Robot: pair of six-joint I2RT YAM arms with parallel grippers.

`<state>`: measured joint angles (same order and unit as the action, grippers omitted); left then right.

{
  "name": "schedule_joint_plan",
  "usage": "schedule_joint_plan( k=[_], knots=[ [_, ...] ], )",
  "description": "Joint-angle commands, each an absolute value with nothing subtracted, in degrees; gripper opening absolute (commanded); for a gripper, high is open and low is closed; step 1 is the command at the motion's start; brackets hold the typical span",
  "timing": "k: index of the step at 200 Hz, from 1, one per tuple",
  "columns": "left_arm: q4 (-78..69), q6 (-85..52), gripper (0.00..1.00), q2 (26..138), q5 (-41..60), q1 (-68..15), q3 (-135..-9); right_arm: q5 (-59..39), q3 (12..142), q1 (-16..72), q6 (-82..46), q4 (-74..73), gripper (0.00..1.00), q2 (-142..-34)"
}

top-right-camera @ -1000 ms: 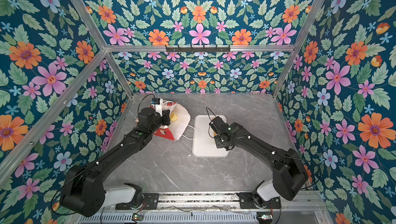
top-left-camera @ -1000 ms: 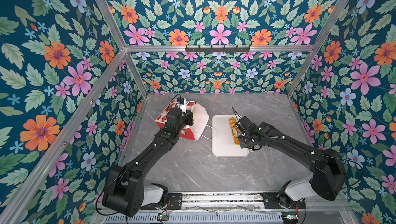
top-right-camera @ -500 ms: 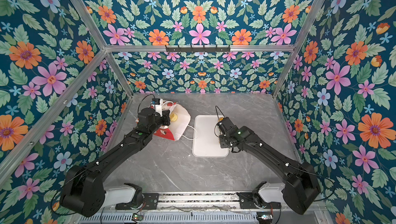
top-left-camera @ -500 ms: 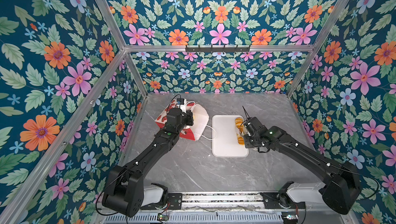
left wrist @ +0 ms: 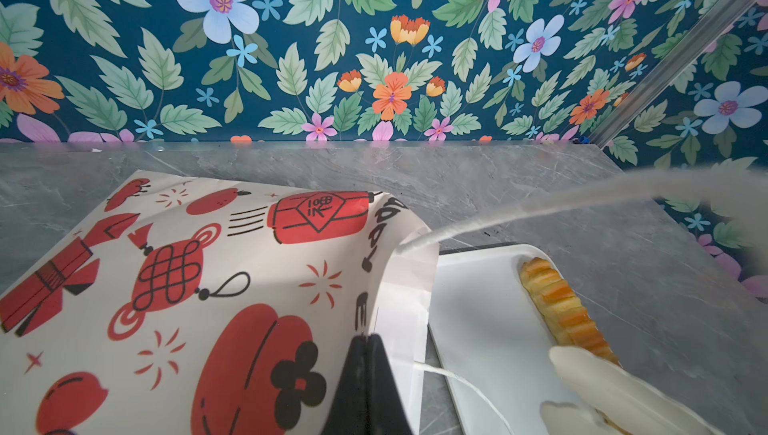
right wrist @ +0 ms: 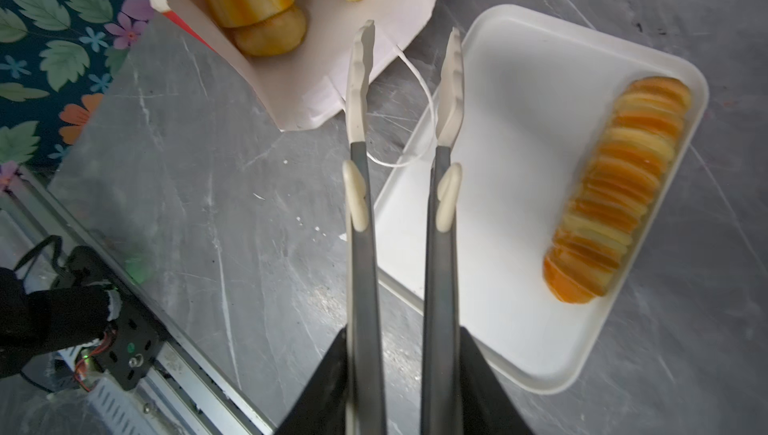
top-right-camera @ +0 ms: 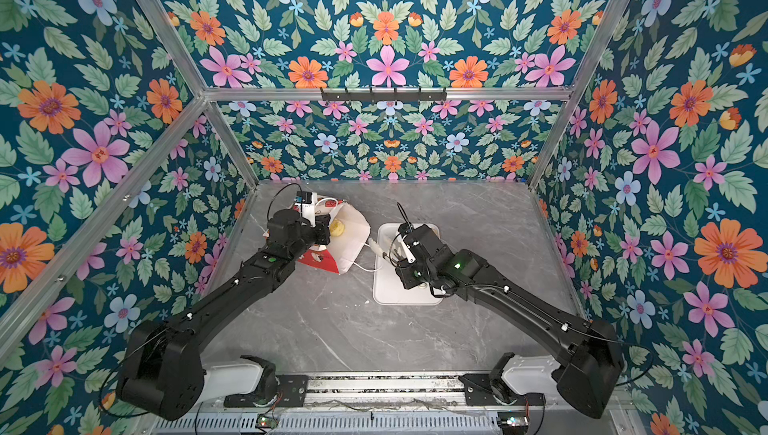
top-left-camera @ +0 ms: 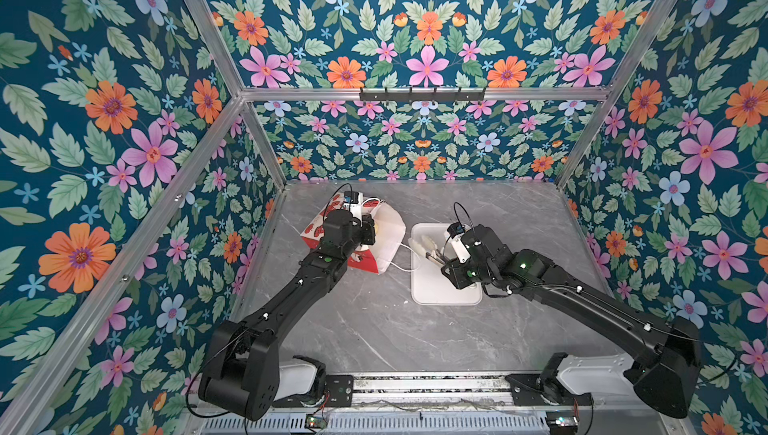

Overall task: Take the fake bread out of the paper bag
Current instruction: 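Move the tongs in the right gripper into the bag and pinch a pastry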

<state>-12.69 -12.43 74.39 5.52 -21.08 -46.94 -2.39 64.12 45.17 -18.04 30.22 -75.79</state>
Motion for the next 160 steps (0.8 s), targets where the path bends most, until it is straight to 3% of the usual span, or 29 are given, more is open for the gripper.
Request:
schedule_joint_plan(
  k=[1,56,160],
  knots=[
    [-14.84,-12.78,0.00,73.97,7.86,-21.01,-45.77,-8.25,66.39,45.43,-18.08,20.93,0.38,-79.34],
    [-14.70,-13.34,0.00,71.66,7.74,-21.01,-44.82,-12.35,74.59,45.37,-18.62,15.87,0.39,-93.49],
    [-13.80,-14.24,0.00,71.41,9.49,-21.07,-45.70,-6.71,80.16,45.36,-18.43,15.15,0.44,-102.36]
  ],
)
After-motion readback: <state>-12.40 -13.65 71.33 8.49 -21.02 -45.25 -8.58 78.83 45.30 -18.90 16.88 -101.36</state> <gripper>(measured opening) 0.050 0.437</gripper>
